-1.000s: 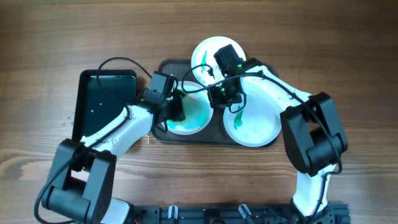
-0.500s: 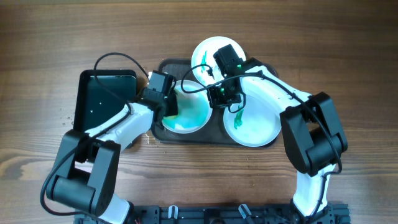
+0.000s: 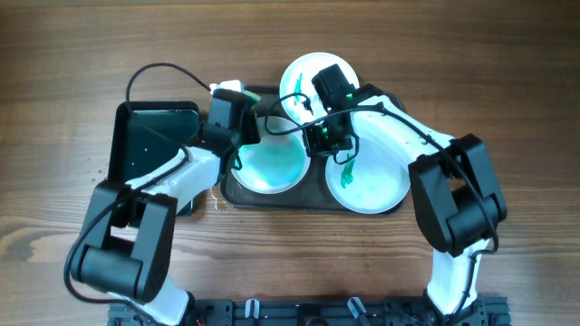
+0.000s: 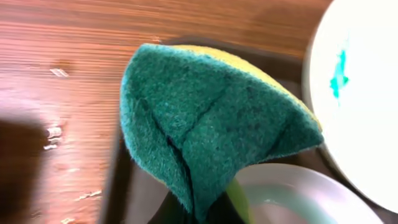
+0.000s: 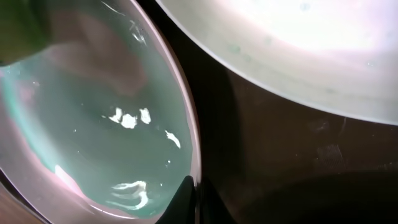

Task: Clean dirty plates on tray and stack at the side
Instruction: 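Keep scrubbing the plate surface with the left-held sponge in circles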

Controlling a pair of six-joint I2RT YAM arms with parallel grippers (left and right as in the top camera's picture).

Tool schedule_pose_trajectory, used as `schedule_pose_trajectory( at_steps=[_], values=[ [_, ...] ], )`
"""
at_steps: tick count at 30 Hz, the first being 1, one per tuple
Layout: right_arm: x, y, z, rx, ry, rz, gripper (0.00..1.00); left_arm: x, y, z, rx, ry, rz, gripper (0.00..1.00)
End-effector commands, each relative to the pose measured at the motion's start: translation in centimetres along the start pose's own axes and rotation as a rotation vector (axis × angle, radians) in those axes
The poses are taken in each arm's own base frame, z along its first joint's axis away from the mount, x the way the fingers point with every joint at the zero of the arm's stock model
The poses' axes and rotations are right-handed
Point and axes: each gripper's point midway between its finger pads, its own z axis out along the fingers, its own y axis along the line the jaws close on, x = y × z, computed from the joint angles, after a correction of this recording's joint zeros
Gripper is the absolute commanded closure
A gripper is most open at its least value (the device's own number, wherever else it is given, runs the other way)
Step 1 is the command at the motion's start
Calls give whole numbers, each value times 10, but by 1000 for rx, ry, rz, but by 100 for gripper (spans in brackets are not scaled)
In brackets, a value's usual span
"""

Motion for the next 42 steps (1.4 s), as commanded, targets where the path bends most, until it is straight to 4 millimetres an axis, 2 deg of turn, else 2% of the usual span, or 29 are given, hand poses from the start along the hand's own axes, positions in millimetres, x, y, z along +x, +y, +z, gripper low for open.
schedule_pose_trajectory(
  at_steps=[1,8,11,14,17,22,26,31,34,38,42],
  values=[
    [6,-11,8,33,25,10,96,11,-15,8,107,45,12,96],
    [6,-12,8,37,25,12,96,3,-15,-10,103,43,3,96],
    [5,-12,8,36,22,10,96,17,-9,-13,80,103,-3,96],
    [5,-12,8,36,22,10,96,43,1,-16,31,212,-76,96],
    [5,-12,8,36,22,10,96,61,7,-21,-7,290,-161,96],
    [5,-12,8,36,22,11,96,78,-8,-27,71,385,-211,96],
    [4,-11,8,35,17,12,96,76,-10,-30,84,379,-200,96],
    [5,-11,8,35,19,7,96,48,9,-36,-27,250,-177,96],
    [8,-9,8,16,36,-41,95,47,0,-41,20,263,-183,96],
    [8,-6,8,-1,37,-111,87,54,-26,-56,158,336,-229,96],
    [7,-6,8,-3,34,-192,71,70,-27,-62,139,412,-308,96]
  ],
)
